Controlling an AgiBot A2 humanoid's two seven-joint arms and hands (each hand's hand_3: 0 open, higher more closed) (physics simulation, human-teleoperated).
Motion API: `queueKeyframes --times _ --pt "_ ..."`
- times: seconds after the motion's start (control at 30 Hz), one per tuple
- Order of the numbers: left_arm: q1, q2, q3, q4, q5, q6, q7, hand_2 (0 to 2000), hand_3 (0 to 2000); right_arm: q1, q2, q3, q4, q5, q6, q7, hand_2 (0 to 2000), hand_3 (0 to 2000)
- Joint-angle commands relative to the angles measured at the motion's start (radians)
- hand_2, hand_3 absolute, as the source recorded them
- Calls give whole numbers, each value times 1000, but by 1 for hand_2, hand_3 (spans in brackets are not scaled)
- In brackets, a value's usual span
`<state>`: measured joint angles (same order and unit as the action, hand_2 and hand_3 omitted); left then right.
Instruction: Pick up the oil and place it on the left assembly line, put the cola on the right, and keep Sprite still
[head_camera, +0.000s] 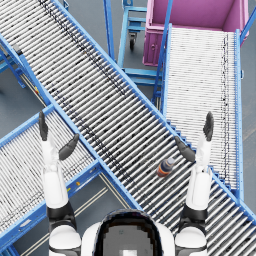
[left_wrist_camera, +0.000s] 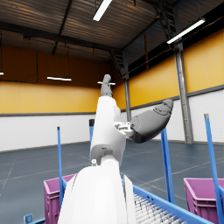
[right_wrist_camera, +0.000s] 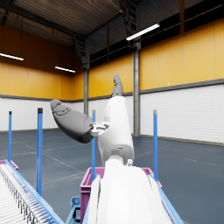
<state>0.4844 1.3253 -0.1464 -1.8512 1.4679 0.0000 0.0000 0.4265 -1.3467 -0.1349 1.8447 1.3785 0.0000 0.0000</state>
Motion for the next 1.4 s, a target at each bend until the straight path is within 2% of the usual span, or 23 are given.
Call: queueKeyframes --times 0.03,0.47,0.63,0.77,0.93,1.1,1.27,1.4 --pt "19 -4 -8 -7 0 0 0 0 0 17 2 5 7 0 0 0 0 0" --pt "-4 7 -5 -14 0 0 0 0 0 -14 -10 -17 -4 0 0 0 0 0" --pt "-12 10 -5 -24 0 0 0 0 0 -58 -21 -12 -2 0 0 0 0 0" --pt "-19 13 -4 -30 0 0 0 0 0 -144 -34 14 9 0 0 0 0 0" --pt "-45 21 29 -43 0 0 0 0 0 -251 -43 66 28 0 0 0 0 0" --pt "-39 24 65 -42 0 0 0 0 0 -313 -46 102 24 0 0 0 0 0" --pt "-58 30 72 -52 0 0 0 0 0 -378 -35 220 20 0 0 0 0 0" --pt "-69 34 73 -55 0 0 0 0 0 -389 -36 285 -57 0 0 0 0 0"
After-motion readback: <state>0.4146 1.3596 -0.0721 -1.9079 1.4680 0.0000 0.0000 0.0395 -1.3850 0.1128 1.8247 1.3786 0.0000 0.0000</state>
